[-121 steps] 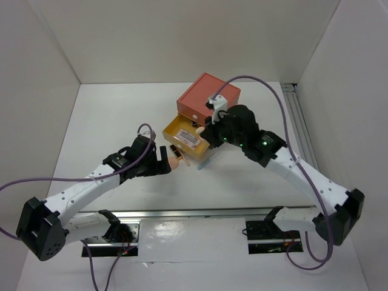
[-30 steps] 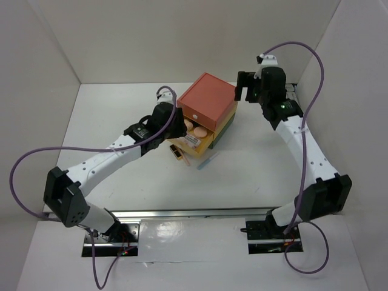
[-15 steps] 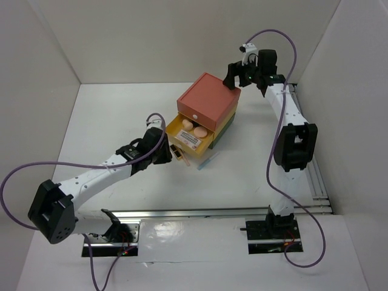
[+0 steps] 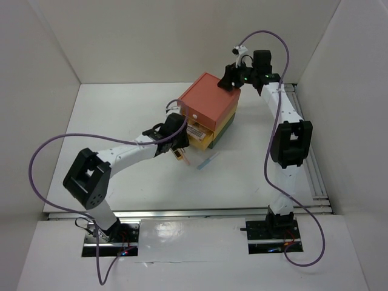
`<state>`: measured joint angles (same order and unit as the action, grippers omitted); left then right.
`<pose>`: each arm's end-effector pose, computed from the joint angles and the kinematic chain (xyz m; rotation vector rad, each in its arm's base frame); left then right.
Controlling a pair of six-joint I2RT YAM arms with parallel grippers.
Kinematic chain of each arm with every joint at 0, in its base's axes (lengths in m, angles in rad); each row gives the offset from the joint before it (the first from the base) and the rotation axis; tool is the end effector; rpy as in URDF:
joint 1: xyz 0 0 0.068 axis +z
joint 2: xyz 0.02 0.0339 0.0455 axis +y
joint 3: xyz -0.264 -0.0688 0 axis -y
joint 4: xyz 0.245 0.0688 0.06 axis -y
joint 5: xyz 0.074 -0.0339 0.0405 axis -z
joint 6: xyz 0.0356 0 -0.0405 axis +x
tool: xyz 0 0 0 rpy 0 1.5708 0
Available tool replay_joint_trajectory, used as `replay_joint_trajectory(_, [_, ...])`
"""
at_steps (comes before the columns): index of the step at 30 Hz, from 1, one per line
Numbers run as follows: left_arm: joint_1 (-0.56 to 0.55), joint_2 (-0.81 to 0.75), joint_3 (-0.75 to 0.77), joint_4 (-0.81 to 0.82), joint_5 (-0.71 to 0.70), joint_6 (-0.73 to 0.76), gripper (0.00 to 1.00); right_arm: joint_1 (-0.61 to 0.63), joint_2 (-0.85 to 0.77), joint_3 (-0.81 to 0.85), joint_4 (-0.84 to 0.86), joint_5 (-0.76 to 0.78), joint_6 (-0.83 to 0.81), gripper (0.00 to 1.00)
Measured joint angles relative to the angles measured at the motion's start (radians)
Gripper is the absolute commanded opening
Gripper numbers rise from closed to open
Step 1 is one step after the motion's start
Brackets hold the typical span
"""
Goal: Organize the makeup
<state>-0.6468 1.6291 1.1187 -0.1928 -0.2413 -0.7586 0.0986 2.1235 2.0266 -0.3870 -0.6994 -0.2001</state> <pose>0.2934 -0.2109 0.2395 -0.2564 2.2797 -0.4738 0.4932 0.0718 0.3271 -0.7130 1.8593 0.6487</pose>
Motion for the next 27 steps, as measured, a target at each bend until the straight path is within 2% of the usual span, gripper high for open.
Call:
replay_joint_trajectory(8, [0.000, 0.202, 0.250, 0.062, 0.000, 0.030, 0.39, 0.035, 0.004, 0.010, -0.023, -0.013, -0.031, 0.63])
replay_joint_trajectory(11, [0.002, 0.277, 0.351, 0.027, -0.002, 0.043, 0.41, 0.033, 0.005, 0.010, -0.004, 0.019, -0.044, 0.63])
replay_joint_trajectory(15, [0.015, 0.346, 0.450, -0.010, 0.006, 0.050, 0.54, 0.009, 0.005, 0.000, 0.033, 0.061, -0.043, 0.63])
replay_joint_trajectory(16, [0.018, 0.349, 0.453, -0.008, 0.011, 0.050, 0.64, 0.004, 0.005, -0.002, 0.038, 0.063, -0.040, 0.63])
replay_joint_trajectory(18, [0.024, 0.345, 0.439, -0.007, 0.012, 0.052, 0.74, 0.002, 0.005, -0.004, 0.043, 0.064, -0.034, 0.63])
replay_joint_trajectory(21, [0.028, 0.299, 0.338, 0.050, 0.014, 0.066, 0.84, 0.001, 0.005, -0.005, 0.044, 0.064, -0.029, 0.63])
replay_joint_trajectory(24, [0.028, 0.216, 0.167, 0.120, 0.046, 0.134, 0.84, 0.000, 0.005, -0.005, 0.043, 0.064, -0.026, 0.63])
replay_joint_trajectory(27, [0.028, 0.180, 0.055, 0.207, 0.098, 0.211, 0.73, -0.001, 0.005, -0.005, 0.043, 0.062, -0.023, 0.63])
